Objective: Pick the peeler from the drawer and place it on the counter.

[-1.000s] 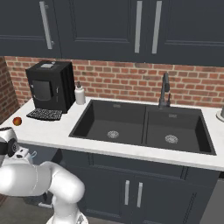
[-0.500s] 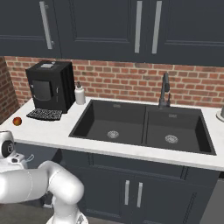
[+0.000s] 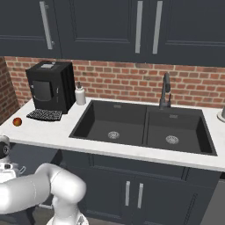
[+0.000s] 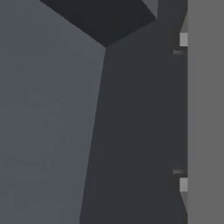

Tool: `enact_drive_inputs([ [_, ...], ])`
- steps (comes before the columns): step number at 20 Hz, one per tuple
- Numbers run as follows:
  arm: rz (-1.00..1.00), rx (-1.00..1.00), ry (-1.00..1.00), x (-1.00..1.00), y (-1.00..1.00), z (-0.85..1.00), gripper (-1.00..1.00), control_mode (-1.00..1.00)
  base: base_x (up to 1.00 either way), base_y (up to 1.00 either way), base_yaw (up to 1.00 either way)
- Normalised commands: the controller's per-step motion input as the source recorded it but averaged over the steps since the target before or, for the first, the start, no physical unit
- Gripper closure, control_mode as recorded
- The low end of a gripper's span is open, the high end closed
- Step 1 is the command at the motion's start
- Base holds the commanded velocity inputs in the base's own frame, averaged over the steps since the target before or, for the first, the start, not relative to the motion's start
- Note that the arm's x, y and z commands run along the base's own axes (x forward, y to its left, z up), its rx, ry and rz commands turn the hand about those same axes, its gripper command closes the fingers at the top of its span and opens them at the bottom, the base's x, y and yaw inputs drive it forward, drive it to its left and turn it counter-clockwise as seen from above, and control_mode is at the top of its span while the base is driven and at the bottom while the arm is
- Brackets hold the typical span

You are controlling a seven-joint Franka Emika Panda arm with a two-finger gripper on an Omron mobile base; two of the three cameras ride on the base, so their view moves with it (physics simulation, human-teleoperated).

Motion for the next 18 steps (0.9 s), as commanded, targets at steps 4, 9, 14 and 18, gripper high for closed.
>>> enact_drive_inputs([
  [4, 0.0, 0.07, -0.77, -0.13, -0.02, 0.89, -1.0, -1.0, 0.0, 0.0, 0.0],
  [9, 0.0, 0.0, -0.6, 0.15, 0.1, 0.95, -1.0, -1.0, 0.0, 0.0, 0.0],
  [14, -0.01, 0.04, -0.23, 0.43, 0.0, 0.09, -1.0, -1.0, 0.0, 0.0, 0.0],
  [18, 0.0, 0.01, 0.0, 0.56, 0.0, -0.04, -1.0, -1.0, 0.0, 0.0, 0.0],
])
